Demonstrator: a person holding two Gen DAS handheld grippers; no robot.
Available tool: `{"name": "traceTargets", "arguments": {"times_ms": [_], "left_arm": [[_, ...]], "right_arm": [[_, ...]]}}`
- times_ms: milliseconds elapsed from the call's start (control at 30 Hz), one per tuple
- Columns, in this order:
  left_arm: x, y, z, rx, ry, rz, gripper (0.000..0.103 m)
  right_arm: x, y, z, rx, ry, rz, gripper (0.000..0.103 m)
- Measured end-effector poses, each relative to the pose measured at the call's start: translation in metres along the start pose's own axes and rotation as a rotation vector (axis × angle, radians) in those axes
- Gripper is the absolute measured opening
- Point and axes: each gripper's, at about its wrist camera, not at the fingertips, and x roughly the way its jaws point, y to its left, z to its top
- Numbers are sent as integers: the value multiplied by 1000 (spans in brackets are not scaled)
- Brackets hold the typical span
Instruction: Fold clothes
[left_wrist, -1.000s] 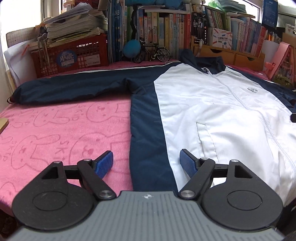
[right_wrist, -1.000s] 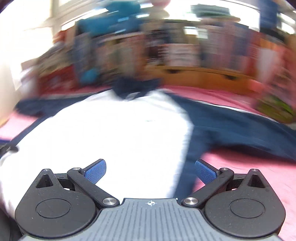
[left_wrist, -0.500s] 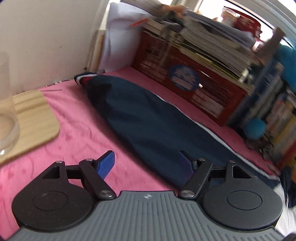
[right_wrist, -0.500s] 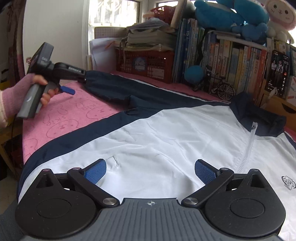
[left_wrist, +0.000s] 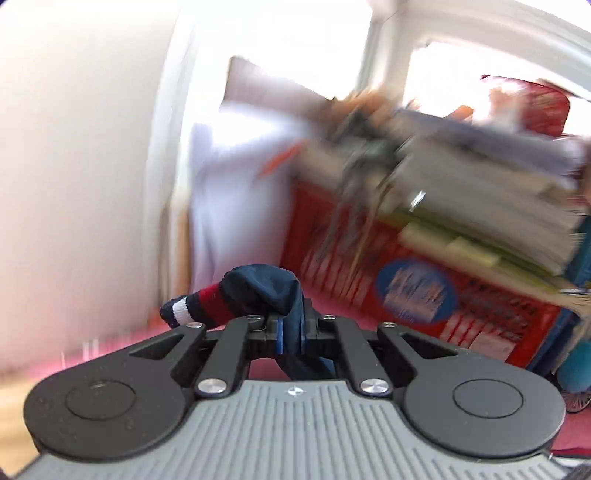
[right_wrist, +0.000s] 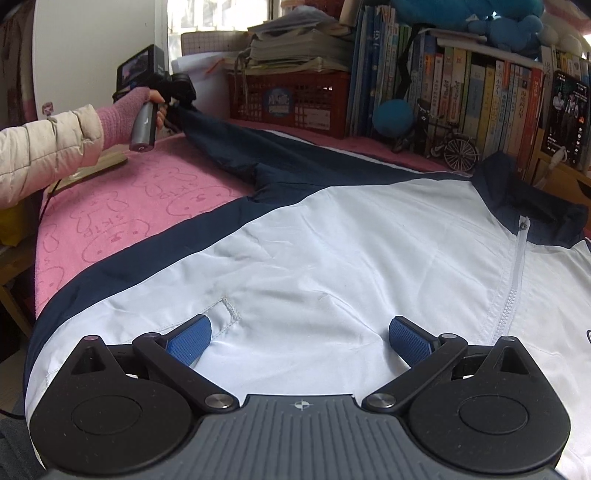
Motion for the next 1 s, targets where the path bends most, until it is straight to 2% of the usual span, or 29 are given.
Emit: {"name": "traceTargets", "arguments": {"times_ms": [67, 233, 367, 433, 467, 533, 600, 633, 700, 733, 833, 933, 1000], "left_arm": [[7, -7, -4, 79, 44, 49, 9], [45, -8, -37, 175, 269, 197, 15], [55, -12, -48, 220, 347, 256, 25], [46, -13, -41, 179, 335, 267, 28], [40, -12, -38, 151, 324, 271, 33], [25, -22, -31, 126, 252, 281, 41], [4, -32, -26, 180, 152, 296, 59], [-4, -36, -23, 215, 109, 296, 61], [-26, -46, -19, 268, 66, 224, 61], [-39, -54, -19, 288, 63, 150, 60], [-83, -85, -27, 344, 94, -140, 60], [-126, -129, -49, 441, 158, -424, 59], [-146, -159, -66, 501, 204, -570, 55]], "right_arm": [[0, 0, 0, 0, 1, -1, 103], [0, -1, 0, 0, 1, 0, 103], [0, -2, 0, 0, 1, 0, 103], [0, -2, 0, 0, 1, 0, 103], [0, -2, 0, 0, 1, 0, 103], [0, -1, 0, 0, 0, -1, 103], [1, -1, 0, 0, 0, -1, 103], [1, 0, 0, 0, 0, -2, 103], [1, 0, 0, 0, 0, -2, 103], [1, 0, 0, 0, 0, -2, 103], [1, 0, 0, 2, -1, -2, 103], [-9, -28, 5, 67, -26, -70, 103], [-17, -48, 9, 117, -46, -123, 103]]}}
